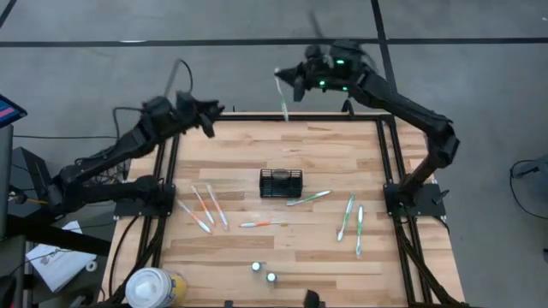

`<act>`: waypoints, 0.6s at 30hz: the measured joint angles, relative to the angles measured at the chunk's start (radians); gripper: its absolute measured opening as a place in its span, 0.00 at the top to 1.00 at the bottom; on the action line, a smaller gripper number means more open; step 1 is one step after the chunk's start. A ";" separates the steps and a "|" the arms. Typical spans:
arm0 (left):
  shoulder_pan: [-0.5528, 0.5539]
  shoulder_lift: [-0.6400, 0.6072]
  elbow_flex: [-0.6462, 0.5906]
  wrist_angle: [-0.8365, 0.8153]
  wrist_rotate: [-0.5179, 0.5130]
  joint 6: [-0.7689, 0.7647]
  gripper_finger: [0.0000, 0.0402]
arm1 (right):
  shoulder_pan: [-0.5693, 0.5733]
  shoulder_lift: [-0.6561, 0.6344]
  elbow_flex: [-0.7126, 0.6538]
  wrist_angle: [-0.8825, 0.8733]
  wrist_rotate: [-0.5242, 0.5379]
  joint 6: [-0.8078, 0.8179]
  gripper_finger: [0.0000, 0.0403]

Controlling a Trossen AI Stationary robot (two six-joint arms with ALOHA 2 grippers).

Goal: Pick & Place toothbrushing station
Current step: Put the green toothbrush into the wire organizer

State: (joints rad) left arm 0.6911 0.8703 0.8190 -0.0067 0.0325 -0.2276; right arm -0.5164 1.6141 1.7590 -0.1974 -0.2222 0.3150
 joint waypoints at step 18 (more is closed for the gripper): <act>0.005 0.001 0.106 -0.154 0.073 0.089 0.58 | 0.454 -0.404 -0.852 0.714 0.775 -0.010 1.00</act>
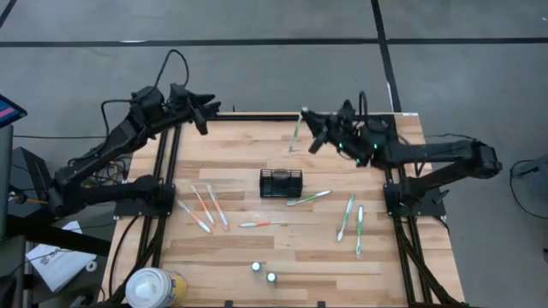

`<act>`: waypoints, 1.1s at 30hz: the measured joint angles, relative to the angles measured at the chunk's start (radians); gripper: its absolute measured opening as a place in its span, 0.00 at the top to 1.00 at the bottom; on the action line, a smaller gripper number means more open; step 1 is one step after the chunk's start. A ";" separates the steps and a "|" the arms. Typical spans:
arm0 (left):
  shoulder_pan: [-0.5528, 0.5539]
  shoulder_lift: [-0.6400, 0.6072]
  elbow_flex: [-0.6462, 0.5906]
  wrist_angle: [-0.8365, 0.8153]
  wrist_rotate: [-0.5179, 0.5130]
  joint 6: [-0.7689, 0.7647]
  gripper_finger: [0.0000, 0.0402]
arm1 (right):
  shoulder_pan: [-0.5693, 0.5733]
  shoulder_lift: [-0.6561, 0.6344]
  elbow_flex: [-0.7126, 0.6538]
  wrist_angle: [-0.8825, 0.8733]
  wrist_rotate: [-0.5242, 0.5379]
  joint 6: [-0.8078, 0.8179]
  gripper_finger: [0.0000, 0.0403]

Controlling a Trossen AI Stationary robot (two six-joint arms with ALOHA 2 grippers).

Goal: Pick & Place toothbrushing station
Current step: Put the green toothbrush into the wire organizer

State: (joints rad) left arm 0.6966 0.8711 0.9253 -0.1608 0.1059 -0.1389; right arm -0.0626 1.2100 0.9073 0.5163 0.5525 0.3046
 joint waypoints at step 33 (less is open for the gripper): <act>-0.022 0.191 -0.001 0.164 -0.003 0.112 0.58 | 0.000 0.135 -0.361 0.326 -0.028 0.059 1.00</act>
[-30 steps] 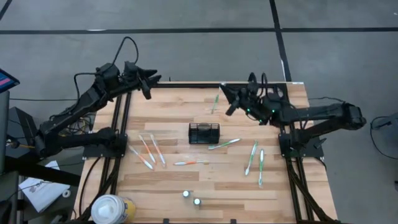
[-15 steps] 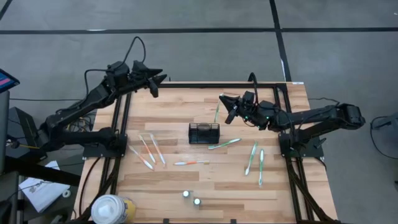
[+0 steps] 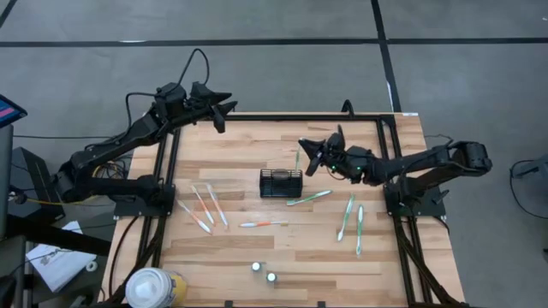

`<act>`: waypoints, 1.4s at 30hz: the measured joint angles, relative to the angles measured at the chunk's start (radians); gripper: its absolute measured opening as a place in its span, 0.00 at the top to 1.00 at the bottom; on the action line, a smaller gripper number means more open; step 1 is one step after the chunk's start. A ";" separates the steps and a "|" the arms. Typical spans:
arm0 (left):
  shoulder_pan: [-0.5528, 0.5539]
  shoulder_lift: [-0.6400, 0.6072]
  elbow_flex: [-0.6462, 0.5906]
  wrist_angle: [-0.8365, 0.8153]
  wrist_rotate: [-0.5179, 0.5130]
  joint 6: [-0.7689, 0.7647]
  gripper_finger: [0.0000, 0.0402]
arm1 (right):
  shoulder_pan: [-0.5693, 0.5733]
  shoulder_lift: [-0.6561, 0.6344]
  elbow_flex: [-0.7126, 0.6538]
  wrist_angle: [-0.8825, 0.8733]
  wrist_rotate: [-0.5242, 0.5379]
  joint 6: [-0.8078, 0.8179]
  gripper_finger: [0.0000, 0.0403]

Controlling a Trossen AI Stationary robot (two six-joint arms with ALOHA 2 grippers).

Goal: Pick & Place toothbrushing station
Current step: Put the green toothbrush into the wire organizer

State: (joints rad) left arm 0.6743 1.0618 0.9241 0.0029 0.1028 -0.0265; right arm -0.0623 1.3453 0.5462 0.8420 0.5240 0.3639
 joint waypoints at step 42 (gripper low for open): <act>-0.013 -0.006 -0.012 0.053 0.026 0.102 0.58 | 0.073 0.087 -0.011 0.057 -0.074 -0.390 1.00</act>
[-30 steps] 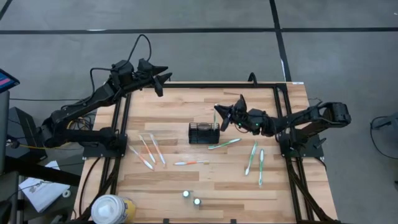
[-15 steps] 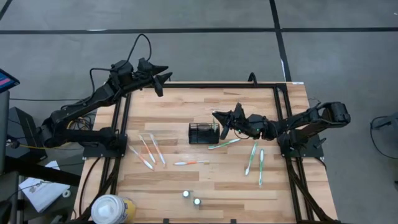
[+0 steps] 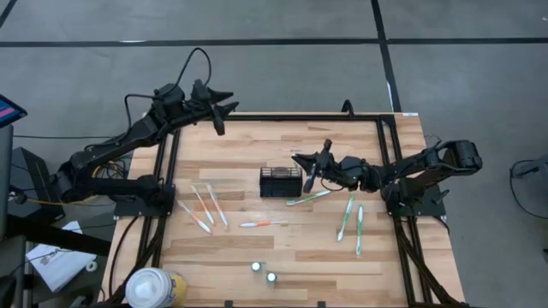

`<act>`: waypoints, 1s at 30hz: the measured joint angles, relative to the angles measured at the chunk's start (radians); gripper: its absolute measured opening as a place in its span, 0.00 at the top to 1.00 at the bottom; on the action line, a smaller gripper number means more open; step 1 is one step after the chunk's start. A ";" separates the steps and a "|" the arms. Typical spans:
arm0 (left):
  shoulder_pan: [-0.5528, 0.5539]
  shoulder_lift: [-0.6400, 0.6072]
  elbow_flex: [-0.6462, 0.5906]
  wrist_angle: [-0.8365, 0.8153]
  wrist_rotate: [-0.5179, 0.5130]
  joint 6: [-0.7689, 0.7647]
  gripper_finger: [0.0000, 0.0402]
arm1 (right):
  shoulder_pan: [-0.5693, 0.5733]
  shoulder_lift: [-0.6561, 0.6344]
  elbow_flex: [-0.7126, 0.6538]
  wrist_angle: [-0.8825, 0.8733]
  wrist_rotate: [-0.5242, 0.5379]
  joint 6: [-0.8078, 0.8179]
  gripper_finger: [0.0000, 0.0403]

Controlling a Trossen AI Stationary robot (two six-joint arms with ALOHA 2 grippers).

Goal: Pick & Place toothbrushing station
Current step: Put the green toothbrush into the wire organizer

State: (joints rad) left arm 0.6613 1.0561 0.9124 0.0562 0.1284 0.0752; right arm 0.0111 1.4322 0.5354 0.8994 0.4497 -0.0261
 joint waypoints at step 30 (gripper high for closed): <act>0.000 0.000 -0.013 -0.003 0.019 -0.011 0.58 | -0.010 0.408 0.000 0.567 -0.067 0.140 1.00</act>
State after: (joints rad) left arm 0.6609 1.0561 0.8997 0.0531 0.1478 0.0643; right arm 0.0009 1.8401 0.5354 1.4665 0.3828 0.1139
